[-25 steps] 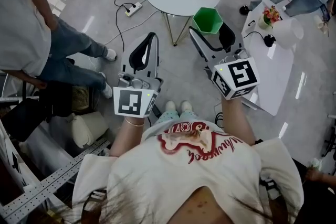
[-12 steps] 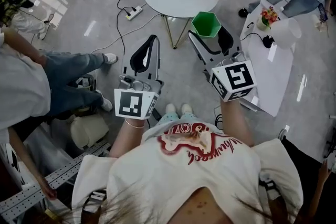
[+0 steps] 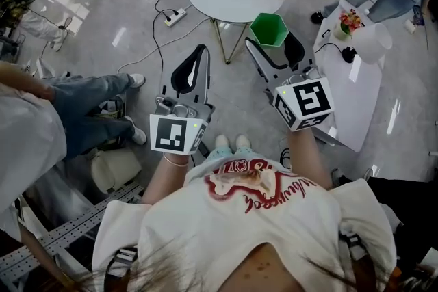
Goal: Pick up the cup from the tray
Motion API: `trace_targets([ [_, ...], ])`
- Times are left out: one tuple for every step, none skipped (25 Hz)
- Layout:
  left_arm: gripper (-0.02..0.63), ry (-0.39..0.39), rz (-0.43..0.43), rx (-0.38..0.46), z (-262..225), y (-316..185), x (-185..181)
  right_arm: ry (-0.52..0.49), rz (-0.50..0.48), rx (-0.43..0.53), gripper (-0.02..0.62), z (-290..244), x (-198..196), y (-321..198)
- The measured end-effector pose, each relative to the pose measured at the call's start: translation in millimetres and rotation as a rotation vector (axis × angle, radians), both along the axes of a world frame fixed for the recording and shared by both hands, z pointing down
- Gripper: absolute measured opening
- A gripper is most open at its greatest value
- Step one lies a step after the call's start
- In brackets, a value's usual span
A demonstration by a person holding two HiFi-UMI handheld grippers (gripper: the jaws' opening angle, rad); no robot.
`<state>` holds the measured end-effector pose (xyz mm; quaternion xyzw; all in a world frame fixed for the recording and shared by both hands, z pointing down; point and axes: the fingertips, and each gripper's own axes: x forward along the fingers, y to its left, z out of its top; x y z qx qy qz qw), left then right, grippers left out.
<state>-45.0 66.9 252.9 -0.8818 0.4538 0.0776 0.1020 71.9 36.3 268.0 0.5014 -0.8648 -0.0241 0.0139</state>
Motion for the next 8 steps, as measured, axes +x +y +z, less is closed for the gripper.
trace_targets([
  [0.014, 0.0, -0.001, -0.001, -0.2, -0.1, 0.1, 0.0, -0.001, 0.0, 0.311, -0.4, 0.3, -0.2],
  [0.014, 0.0, -0.002, -0.001, -0.1, -0.1, 0.2, 0.001, -0.001, 0.0, 0.311, -0.4, 0.6, -0.1],
  [0.014, 0.001, -0.003, -0.002, 0.0, 0.3, 0.2, 0.001, -0.002, -0.001, 0.311, -0.1, 0.7, 0.4],
  [0.014, 0.002, -0.004, -0.002, 0.2, 1.1, 0.1, 0.002, -0.002, -0.002, 0.311, 0.2, 0.6, 1.3],
  [0.014, 0.004, -0.004, -0.002, 0.3, 2.2, -0.2, 0.002, -0.003, -0.003, 0.311, 0.5, 0.3, 2.6],
  [0.014, 0.005, -0.005, -0.002, 0.3, 3.6, -0.6, 0.001, -0.004, -0.003, 0.311, 0.7, -0.1, 4.2],
  [0.014, 0.007, -0.006, -0.001, 0.3, 5.1, -1.1, 0.0, -0.005, -0.003, 0.311, 0.9, -0.7, 5.7],
  [0.014, 0.009, -0.008, -0.001, 0.3, 6.6, -1.6, 0.0, -0.006, -0.003, 0.311, 1.0, -1.4, 7.3],
])
